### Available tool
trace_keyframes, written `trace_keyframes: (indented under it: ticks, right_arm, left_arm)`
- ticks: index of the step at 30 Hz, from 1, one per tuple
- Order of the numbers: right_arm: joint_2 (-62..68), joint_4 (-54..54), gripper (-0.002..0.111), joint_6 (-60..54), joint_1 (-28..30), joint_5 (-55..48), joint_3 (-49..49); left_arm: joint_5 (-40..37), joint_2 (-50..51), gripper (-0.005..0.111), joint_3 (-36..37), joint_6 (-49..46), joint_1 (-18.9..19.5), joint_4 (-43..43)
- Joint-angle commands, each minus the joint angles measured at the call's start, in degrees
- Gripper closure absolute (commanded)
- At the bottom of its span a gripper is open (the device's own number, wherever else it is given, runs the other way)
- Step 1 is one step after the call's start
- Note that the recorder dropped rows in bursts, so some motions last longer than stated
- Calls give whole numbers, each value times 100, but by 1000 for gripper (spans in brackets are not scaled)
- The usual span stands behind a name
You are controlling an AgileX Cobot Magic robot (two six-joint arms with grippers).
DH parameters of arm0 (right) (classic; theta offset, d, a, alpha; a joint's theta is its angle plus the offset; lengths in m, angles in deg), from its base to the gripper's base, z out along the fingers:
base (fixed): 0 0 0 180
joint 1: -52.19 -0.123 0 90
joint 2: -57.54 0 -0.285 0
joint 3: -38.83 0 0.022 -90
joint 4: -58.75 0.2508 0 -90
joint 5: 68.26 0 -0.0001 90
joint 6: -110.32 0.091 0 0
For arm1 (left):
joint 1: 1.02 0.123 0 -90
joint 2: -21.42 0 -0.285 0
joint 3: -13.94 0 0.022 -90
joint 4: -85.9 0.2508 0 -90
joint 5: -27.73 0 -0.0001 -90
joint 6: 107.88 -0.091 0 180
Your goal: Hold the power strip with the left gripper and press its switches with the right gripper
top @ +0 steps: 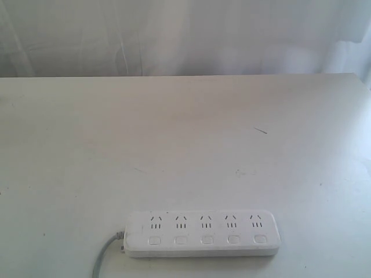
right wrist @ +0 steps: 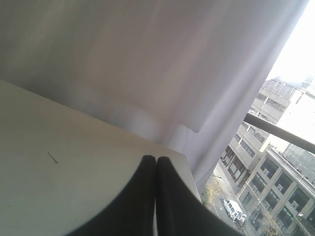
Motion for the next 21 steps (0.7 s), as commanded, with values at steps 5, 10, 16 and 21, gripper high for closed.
trace_keyframes:
  ticks: [5, 10, 16, 21]
  right_arm:
    - [-17, -24, 108, 1, -17, 91, 11]
    - [-17, -267, 108, 1, -17, 553, 11]
    - [-17, -267, 108, 1, -17, 743, 11]
    - [-17, 86, 108, -33, -17, 423, 11]
  left_arm:
    - [-18, -26, 107, 13, -27, -13, -11]
    - [-18, -26, 107, 13, -27, -13, -11]
    - [-18, -26, 107, 13, -27, -13, -11]
    - [-5, -26, 107, 13, -27, -13, -11]
